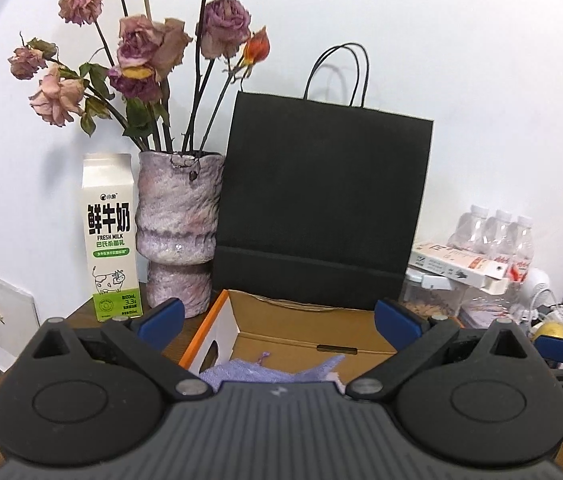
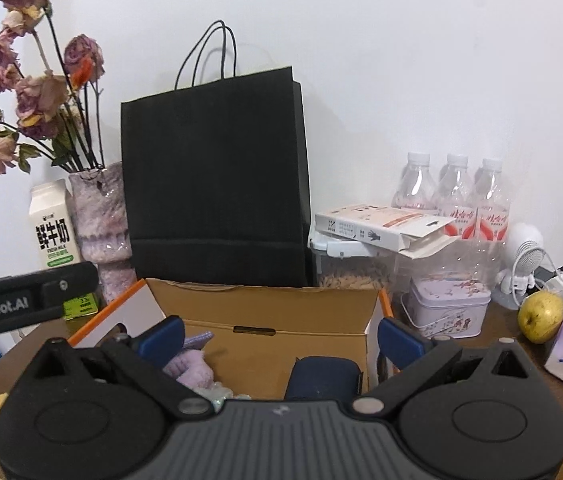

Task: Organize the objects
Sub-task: 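Lower both into the red box and open both grippers, then withdraw both grippers from the box toward the rose and cable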

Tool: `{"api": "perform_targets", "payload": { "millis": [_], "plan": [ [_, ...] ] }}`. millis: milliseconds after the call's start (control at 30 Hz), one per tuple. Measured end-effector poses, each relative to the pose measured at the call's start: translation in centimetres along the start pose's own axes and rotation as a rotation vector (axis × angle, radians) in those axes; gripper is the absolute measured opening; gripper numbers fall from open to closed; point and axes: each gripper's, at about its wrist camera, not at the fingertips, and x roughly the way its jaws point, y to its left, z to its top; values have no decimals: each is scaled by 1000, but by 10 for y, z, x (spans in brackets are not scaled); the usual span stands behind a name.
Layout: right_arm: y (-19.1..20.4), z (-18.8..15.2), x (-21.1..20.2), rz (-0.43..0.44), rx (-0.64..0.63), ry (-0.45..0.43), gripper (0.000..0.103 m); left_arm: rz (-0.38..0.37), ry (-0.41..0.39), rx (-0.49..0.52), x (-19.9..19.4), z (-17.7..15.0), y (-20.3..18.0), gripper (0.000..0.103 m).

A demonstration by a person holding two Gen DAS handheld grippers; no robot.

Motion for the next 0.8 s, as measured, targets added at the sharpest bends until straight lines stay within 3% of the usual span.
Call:
{"api": "perform_targets", "payload": {
  "millis": [800],
  "plan": [
    [-5, -27, -100, 5, -79, -17, 103, -41, 37, 38, -89, -30, 10, 103]
  ]
}}
